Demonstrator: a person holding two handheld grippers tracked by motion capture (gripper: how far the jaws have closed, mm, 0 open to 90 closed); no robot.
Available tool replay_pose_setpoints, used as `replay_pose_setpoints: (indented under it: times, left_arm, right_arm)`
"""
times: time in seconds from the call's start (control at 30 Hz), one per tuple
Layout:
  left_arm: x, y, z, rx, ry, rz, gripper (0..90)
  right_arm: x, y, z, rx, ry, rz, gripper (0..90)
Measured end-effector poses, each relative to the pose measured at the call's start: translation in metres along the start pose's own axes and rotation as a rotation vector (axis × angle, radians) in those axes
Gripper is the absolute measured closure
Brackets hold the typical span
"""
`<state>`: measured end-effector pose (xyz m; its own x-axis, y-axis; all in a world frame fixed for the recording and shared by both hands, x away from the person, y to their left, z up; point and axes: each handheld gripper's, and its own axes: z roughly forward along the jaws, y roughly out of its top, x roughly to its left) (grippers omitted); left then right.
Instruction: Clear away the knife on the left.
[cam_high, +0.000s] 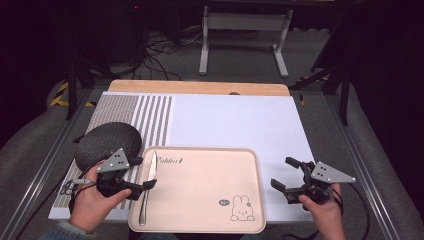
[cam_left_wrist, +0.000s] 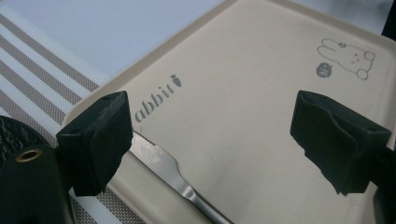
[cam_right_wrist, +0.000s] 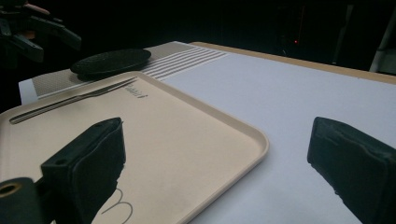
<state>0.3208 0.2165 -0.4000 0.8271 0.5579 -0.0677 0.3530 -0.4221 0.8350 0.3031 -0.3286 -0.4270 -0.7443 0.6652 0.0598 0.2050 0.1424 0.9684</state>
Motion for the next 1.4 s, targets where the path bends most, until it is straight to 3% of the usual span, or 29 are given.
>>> replay_pose_setpoints:
  times: [0.17,0.2,0.3,0.53,0.77,0.93,1.1,1.27,1.4]
  left_arm:
    - [0.003,-0.009,-0.008,-0.127,-0.003,0.017,11.6]
    - [0.003,-0.009,-0.008,-0.127,-0.003,0.017,11.6]
    - [0.008,-0.020,-0.014,-0.202,-0.011,0.020,11.6]
    - [0.016,-0.041,-0.021,-0.280,-0.003,0.017,11.4]
    - [0.017,-0.062,-0.029,-0.377,0.001,-0.028,11.4]
    - [0.020,-0.069,-0.032,-0.392,0.008,-0.039,10.5]
    - [0.028,-0.083,-0.036,-0.411,-0.011,-0.067,7.2]
    - [0.034,-0.096,-0.040,-0.398,0.023,-0.082,5.9]
    - [0.035,-0.103,-0.038,-0.354,0.025,-0.078,6.9]
  right_arm:
    - [0.000,0.000,0.002,0.002,0.003,0.000,4.9]
    - [0.001,0.000,0.003,0.002,0.003,0.000,4.9]
    - [0.001,-0.001,0.004,0.003,0.006,-0.004,4.8]
    - [0.001,-0.002,0.006,0.005,0.007,-0.006,4.7]
    - [0.000,-0.005,0.007,0.008,0.009,-0.003,4.7]
    - [-0.001,-0.006,0.008,0.008,0.010,0.003,4.7]
    - [-0.003,-0.008,0.007,0.005,0.006,0.009,4.7]
    - [-0.005,-0.010,0.006,0.004,0.003,0.008,4.7]
    - [-0.006,-0.010,0.005,0.005,-0.003,0.013,4.7]
